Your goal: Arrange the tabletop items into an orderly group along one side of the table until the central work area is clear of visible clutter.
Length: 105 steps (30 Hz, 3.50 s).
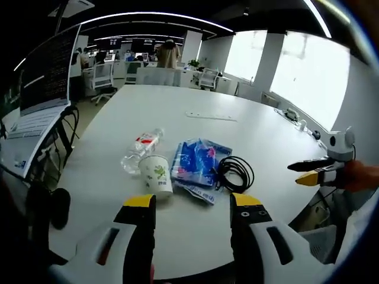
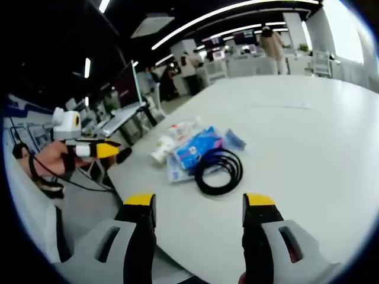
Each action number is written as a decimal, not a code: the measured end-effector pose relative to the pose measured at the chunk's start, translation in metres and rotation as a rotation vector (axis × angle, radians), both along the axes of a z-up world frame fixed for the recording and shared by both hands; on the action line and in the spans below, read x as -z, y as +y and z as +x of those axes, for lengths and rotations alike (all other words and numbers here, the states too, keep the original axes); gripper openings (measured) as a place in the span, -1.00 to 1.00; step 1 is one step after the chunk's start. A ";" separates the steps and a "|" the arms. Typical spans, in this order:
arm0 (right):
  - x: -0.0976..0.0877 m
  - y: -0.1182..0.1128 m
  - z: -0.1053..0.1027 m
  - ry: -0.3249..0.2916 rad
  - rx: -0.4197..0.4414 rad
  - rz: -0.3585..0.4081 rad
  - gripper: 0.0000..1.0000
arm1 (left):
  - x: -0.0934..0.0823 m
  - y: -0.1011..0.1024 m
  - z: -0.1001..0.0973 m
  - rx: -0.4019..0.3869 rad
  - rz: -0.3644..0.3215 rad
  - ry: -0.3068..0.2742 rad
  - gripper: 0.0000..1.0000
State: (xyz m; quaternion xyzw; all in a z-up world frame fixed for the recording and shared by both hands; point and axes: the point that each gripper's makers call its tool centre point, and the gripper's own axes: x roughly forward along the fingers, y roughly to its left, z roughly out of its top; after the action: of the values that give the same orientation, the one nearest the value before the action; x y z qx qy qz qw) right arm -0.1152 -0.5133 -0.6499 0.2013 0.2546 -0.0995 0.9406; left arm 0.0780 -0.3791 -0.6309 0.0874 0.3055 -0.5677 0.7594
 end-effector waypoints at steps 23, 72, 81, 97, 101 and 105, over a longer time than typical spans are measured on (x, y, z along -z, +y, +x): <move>-0.009 -0.003 0.008 -0.048 0.006 -0.022 -0.02 | 0.001 0.001 0.005 -0.015 -0.007 0.014 0.00; -0.006 -0.019 -0.005 -0.042 0.097 -0.032 -0.37 | 0.004 -0.036 0.062 0.029 0.017 -0.027 -0.06; -0.003 -0.024 -0.008 -0.022 0.116 -0.043 -0.34 | 0.003 -0.058 0.089 0.042 0.026 -0.057 -0.07; 0.008 -0.021 -0.006 0.026 0.091 -0.027 -0.14 | 0.014 -0.087 0.113 0.072 0.060 -0.065 -0.07; 0.009 -0.020 -0.006 0.030 0.091 -0.021 -0.11 | 0.017 -0.097 0.118 0.086 0.073 -0.070 -0.07; 0.010 -0.021 -0.009 0.036 0.099 -0.015 -0.11 | 0.022 -0.107 0.127 0.097 0.089 -0.072 -0.07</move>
State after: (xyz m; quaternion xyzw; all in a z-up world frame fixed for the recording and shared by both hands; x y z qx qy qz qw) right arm -0.1238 -0.5347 -0.6601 0.2047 0.2604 -0.1512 0.9313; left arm 0.2050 -0.4863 -0.6532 0.1560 0.2983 -0.5861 0.7370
